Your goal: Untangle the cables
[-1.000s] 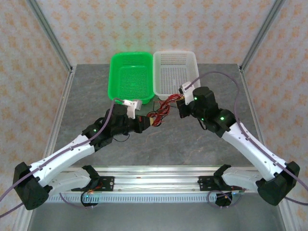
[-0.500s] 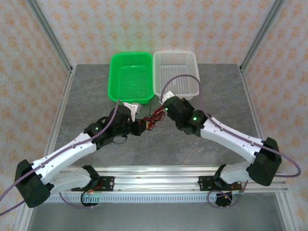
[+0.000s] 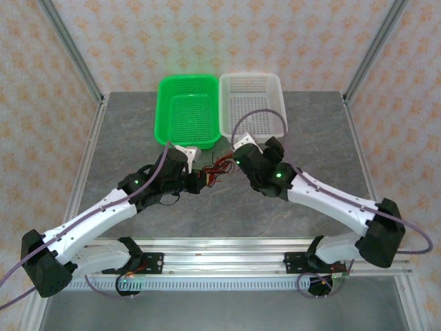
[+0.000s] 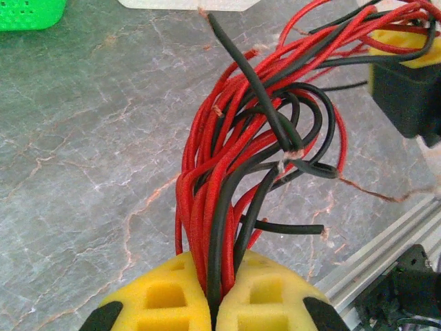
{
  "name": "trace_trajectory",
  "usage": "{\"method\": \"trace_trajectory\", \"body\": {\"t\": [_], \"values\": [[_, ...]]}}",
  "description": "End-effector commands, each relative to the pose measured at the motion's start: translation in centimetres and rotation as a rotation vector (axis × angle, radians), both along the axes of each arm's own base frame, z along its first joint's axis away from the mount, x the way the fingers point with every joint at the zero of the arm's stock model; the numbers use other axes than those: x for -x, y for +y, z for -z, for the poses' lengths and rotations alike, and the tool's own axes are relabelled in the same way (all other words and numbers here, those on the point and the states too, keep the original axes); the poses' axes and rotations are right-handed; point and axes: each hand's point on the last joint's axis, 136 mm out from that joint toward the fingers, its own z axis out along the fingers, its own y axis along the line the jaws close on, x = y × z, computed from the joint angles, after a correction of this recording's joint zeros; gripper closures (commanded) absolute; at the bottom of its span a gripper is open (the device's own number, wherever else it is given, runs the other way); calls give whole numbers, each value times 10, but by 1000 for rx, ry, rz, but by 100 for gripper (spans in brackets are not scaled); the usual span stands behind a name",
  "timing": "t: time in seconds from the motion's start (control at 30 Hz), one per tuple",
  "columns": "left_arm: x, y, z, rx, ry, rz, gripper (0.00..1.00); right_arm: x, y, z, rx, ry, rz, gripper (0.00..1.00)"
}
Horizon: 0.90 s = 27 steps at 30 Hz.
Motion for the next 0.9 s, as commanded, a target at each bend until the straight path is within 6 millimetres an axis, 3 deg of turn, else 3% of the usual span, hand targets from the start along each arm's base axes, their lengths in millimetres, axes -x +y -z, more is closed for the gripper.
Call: {"method": "trace_trajectory", "body": {"t": [0.0, 0.2, 0.3, 0.4, 0.57, 0.67, 0.87], "values": [[0, -9, -16, 136, -21, -5, 100, 23, 7, -41, -403, 45, -43, 21], [4, -40, -55, 472, -49, 57, 100, 66, 30, -68, -1097, 226, -154, 16], [0, -45, -61, 517, -53, 55, 100, 76, 45, -67, -1312, 366, -123, 16], [-3, -49, -67, 538, -63, 58, 100, 77, 58, -62, -1362, 451, -106, 16], [-5, -54, -75, 522, -92, 94, 100, 71, 66, -47, -1291, 496, -94, 15], [-4, -54, -80, 488, -127, 125, 100, 65, 69, -43, -1292, 517, -57, 1], [-13, -41, -80, 328, -232, 108, 100, 46, 68, -36, -1436, 627, 67, 0]]}}
